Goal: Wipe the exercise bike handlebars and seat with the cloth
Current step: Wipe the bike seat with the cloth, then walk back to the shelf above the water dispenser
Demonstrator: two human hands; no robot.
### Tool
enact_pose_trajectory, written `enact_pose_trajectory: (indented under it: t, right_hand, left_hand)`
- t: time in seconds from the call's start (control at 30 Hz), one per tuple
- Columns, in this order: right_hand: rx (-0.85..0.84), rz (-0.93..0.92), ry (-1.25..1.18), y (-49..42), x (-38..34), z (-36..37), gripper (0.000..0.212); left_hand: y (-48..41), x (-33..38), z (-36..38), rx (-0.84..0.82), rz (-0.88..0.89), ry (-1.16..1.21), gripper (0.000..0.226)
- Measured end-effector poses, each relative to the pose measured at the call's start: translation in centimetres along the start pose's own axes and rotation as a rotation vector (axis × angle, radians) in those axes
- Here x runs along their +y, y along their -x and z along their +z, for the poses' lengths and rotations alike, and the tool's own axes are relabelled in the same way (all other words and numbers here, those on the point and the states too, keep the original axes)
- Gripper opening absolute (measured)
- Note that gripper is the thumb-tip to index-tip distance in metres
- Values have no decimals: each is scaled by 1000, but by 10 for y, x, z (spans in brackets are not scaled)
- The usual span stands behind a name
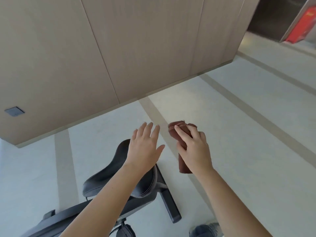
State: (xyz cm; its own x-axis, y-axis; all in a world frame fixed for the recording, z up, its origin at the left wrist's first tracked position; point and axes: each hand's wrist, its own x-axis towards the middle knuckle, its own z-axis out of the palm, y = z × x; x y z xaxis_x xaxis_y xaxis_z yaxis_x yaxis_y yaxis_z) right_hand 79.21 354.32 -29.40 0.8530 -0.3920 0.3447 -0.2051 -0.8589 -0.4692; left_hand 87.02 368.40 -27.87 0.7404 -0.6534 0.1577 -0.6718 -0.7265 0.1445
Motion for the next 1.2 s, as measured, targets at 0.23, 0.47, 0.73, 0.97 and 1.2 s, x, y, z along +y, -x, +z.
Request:
enact_pose_trajectory:
  t: [0.23, 0.47, 0.73, 0.97, 1.2]
  right_hand:
    - [133, 158, 47, -27, 94, -81, 45]
    - [302, 309, 65, -40, 204, -170, 45]
    - [428, 464, 141, -40, 311, -260, 45]
    - [491, 573, 184, -54, 379, -303, 44]
    - [537, 647, 246, -115, 473, -335, 44]
  left_hand:
    - [-74, 113, -3, 55, 179, 72, 60]
    - [-150, 252, -1, 180, 411, 152, 56]
    - [-217, 393, 12, 183, 577, 230, 54]
    - [-269, 472, 31, 168, 706, 274, 48]
    - [-367, 552, 64, 123, 790, 320, 48]
